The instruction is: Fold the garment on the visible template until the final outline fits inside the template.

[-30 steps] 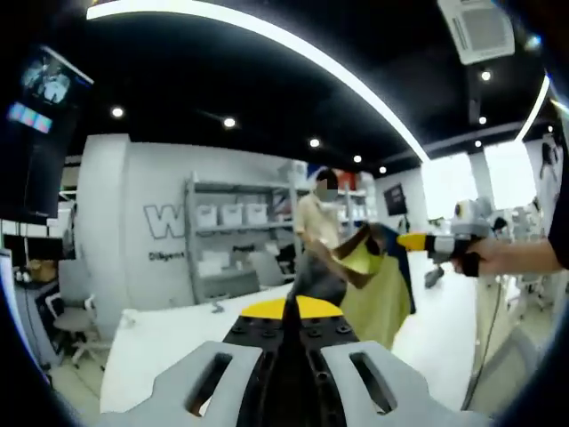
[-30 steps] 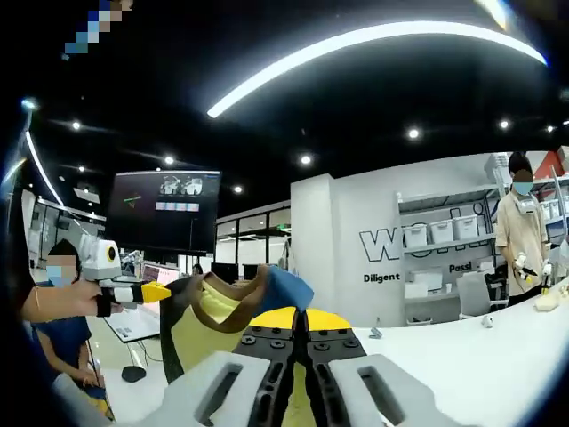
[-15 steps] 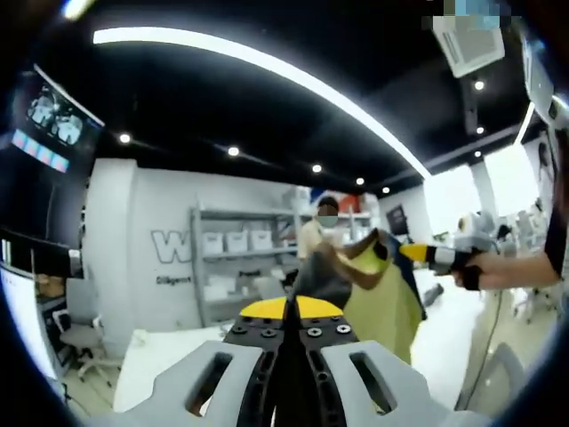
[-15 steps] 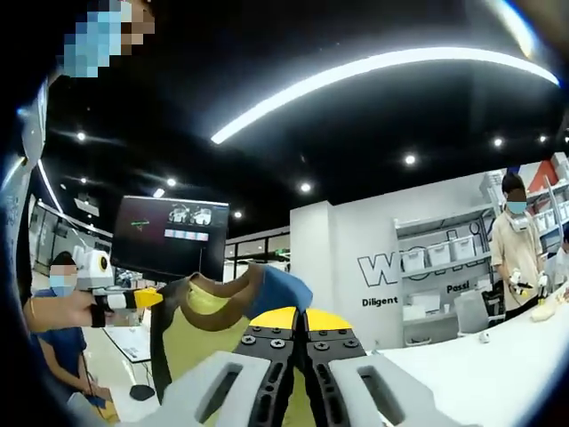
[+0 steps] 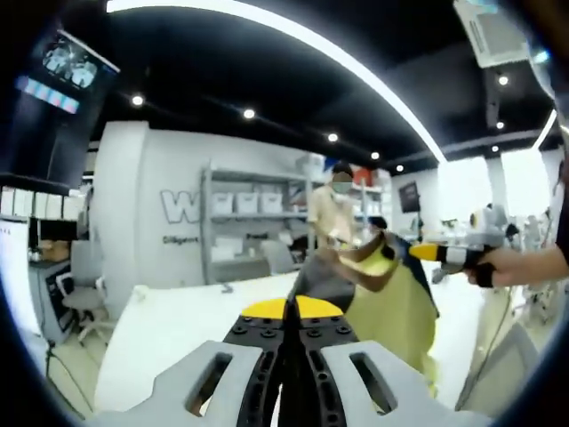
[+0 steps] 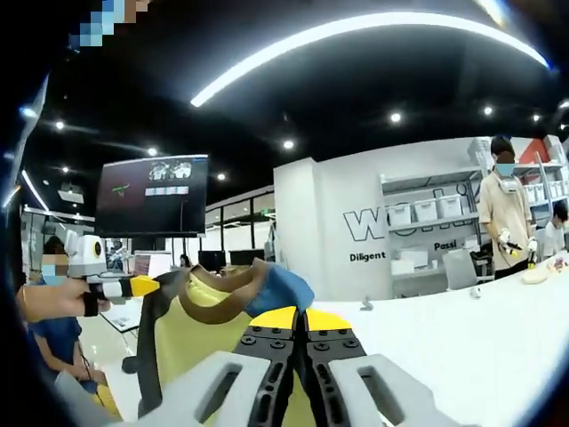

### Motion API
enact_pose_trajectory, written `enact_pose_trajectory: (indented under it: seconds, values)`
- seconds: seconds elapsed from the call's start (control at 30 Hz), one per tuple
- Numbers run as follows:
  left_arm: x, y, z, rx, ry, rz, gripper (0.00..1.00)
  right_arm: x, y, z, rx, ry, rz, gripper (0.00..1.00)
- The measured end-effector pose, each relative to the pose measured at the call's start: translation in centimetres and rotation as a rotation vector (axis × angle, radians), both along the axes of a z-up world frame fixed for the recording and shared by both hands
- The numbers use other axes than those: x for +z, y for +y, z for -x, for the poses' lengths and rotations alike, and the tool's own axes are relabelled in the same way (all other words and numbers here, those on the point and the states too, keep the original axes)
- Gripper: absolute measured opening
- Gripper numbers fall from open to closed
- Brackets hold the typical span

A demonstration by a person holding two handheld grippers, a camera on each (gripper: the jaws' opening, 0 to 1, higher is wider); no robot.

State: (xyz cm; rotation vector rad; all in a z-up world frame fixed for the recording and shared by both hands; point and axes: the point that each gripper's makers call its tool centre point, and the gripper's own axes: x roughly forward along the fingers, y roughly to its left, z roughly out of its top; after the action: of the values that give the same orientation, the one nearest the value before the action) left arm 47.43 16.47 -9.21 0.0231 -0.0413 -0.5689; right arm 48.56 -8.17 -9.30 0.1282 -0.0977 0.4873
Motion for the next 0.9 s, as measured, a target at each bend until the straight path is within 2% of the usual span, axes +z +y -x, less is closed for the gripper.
enact_pose_trajectory:
  seconds: [0.13,0.17,0.37,0.5,0.63,0.9]
  values:
    - [-1.7,0.0,-3.0,0.009,0.037,-0.016,0.0,-1.3,0.3,-2.4,0.003,0.025,0.006,0.0]
    - [-2.3,0.2,-4.2,0.01,0.044,-0.028,0.0,-1.6,0.4,-3.3,0.006,0.032,0.012,0.0]
    - [-3.7,0.1,-7.6,0.016,0.076,-0.062,0.0,-2.8,1.2,-7.3,0.017,0.054,0.026,0.0]
    - [-6.2,0.6,-10.5,0.03,0.117,-0.074,0.0,-4.8,1.8,-10.2,0.027,0.082,0.043,0.0]
    - [-8.6,0.8,-12.5,0.032,0.158,-0.083,0.0,-7.1,1.9,-12.4,0.029,0.121,0.055,0.0]
    - [-12.8,1.2,-15.0,0.044,0.234,-0.105,0.0,-10.5,1.9,-14.9,0.03,0.18,0.073,0.0]
